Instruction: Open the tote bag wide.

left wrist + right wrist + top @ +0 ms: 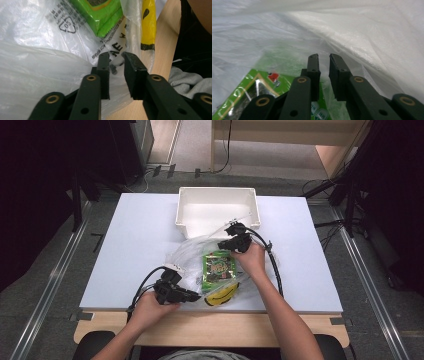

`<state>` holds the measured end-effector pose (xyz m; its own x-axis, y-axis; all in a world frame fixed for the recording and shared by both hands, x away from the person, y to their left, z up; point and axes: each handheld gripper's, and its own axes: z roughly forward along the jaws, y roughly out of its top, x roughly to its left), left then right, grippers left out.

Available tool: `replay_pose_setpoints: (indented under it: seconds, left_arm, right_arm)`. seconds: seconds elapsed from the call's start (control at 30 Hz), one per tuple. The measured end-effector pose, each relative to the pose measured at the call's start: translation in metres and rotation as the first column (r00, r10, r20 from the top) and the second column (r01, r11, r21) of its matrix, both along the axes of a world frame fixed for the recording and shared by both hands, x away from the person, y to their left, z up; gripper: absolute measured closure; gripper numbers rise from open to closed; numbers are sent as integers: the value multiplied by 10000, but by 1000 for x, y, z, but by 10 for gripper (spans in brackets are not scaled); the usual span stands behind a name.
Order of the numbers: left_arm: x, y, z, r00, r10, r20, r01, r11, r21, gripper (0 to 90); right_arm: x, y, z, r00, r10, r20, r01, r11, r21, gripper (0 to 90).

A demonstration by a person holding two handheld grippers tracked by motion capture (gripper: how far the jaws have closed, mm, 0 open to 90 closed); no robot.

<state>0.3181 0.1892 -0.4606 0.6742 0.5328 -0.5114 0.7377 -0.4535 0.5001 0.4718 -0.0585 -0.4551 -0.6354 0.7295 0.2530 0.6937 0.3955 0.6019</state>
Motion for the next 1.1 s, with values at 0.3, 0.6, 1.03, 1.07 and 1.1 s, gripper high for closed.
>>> replay_pose_setpoints:
  seconds: [0.3, 0.6, 1.03, 1.07, 1.1]
  left_arm:
    - [8, 5, 16, 9989, 295, 362, -288, 9994, -187, 524]
    - [18, 2, 34, 9979, 264, 594, -260, 9996, -77, 436]
    - [40, 0, 52, 9980, 362, 523, -342, 9986, -394, 419]
    - [43, -1, 51, 9979, 424, 486, -406, 9984, -384, 418]
    - [46, -1, 51, 9982, 413, 431, -397, 9985, -384, 418]
  right_arm:
    - [-14, -14, 11, 9995, 310, -5, -310, 9984, 476, 656]
    - [-29, -20, 22, 9981, 556, 263, -568, 9974, 449, 597]
    - [-48, -33, 28, 9972, 706, 248, -721, 9951, 672, 561]
    - [-49, -34, 27, 9972, 707, 254, -723, 9951, 679, 561]
    - [-50, -35, 26, 9971, 730, 235, -743, 9952, 639, 559]
